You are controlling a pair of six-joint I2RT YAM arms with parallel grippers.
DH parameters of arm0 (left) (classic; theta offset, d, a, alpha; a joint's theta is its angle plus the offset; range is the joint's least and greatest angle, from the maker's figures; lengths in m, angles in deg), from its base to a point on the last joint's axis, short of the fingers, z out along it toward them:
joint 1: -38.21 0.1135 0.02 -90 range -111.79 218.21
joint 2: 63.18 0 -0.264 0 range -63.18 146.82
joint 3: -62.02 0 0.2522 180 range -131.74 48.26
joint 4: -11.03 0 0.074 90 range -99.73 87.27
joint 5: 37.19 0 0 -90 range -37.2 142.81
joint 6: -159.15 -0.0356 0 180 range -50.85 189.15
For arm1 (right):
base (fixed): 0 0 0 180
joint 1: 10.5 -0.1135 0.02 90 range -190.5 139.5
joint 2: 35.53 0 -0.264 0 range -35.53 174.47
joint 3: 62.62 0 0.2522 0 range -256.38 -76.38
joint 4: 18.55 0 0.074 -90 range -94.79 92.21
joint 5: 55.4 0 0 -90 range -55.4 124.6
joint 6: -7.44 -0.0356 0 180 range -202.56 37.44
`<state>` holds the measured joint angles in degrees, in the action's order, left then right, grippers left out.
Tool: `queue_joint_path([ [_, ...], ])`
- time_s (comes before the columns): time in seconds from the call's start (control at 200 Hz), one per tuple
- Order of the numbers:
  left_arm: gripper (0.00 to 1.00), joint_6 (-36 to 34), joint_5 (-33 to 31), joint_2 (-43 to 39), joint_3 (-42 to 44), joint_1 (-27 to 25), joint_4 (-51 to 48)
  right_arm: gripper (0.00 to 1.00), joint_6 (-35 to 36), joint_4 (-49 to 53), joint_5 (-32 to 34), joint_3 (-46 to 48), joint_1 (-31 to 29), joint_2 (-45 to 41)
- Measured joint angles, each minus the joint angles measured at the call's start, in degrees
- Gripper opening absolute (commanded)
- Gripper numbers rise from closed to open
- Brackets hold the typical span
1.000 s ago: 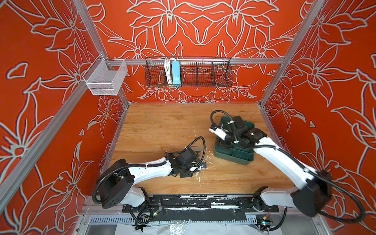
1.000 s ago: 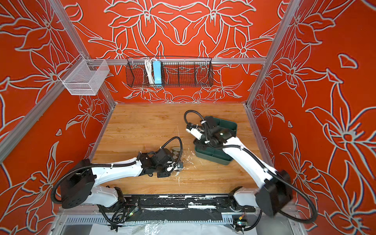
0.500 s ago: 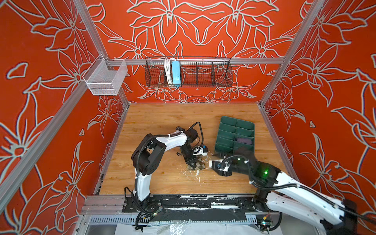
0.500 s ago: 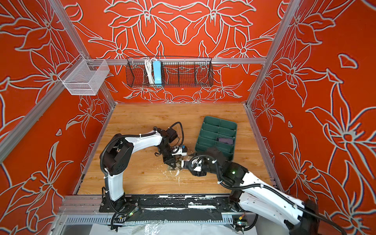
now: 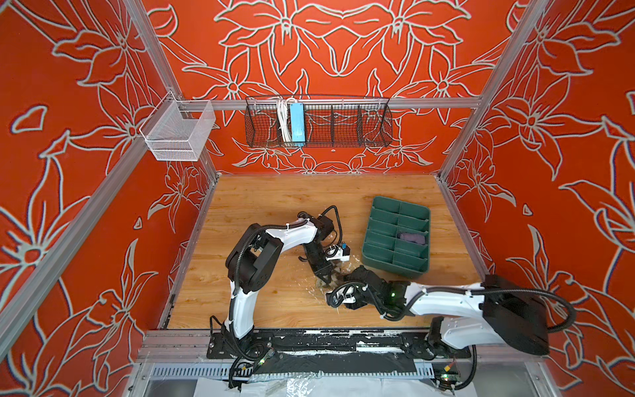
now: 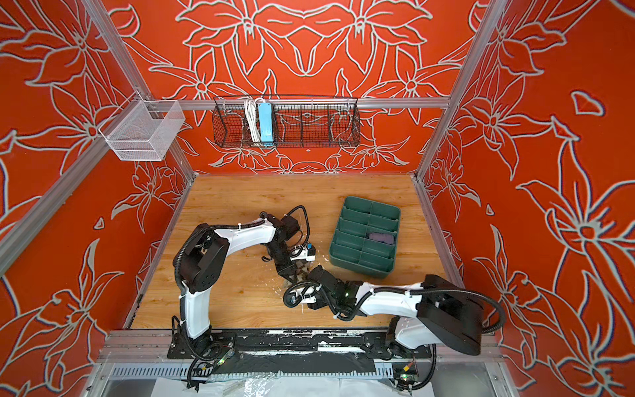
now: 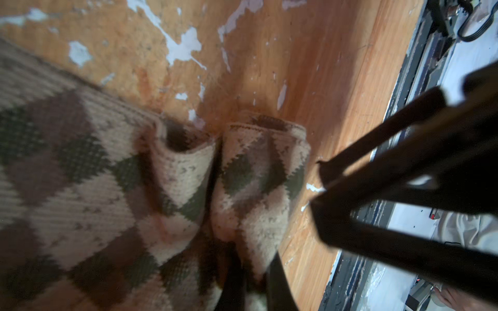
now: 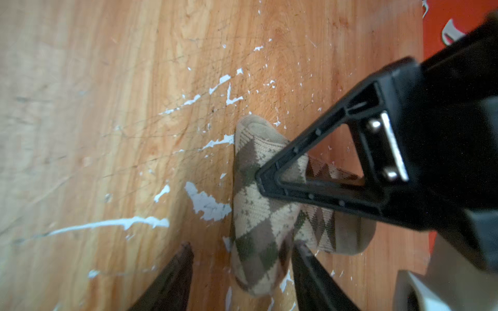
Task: Roll the socks
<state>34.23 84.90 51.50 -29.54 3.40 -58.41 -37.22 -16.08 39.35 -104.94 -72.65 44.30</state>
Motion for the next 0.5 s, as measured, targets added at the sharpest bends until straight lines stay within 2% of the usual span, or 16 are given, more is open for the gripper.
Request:
queue_joint_path([
  [0.09,0.0,0.22,-0.02,0.0,0.0,0.0,0.02,0.44,-0.9,-2.01,1.49,-1.03,0.0,3.69],
  [0.235,0.0,0.44,-0.04,0.0,0.02,0.0,0.26,0.19,-1.97,-3.04,2.91,-2.6,0.0,6.14],
  [0.285,0.02,0.44,-0.04,-0.11,0.13,0.07,0.48,0.16,-2.16,-2.64,3.06,-3.17,0.0,6.51],
  [0.335,0.07,0.44,-0.15,-0.48,0.48,0.17,0.81,0.14,-2.27,-1.55,3.45,-4.17,0.0,7.06],
  [0.465,0.23,0.68,-1.86,-2.25,2.12,0.59,1.84,0.0,-2.23,2.01,4.48,-8.07,-0.24,9.46],
  [0.5,0.28,0.85,-2.4,-2.89,2.58,0.59,2.21,0.0,-2.19,2.86,4.81,-8.96,-0.26,9.94],
])
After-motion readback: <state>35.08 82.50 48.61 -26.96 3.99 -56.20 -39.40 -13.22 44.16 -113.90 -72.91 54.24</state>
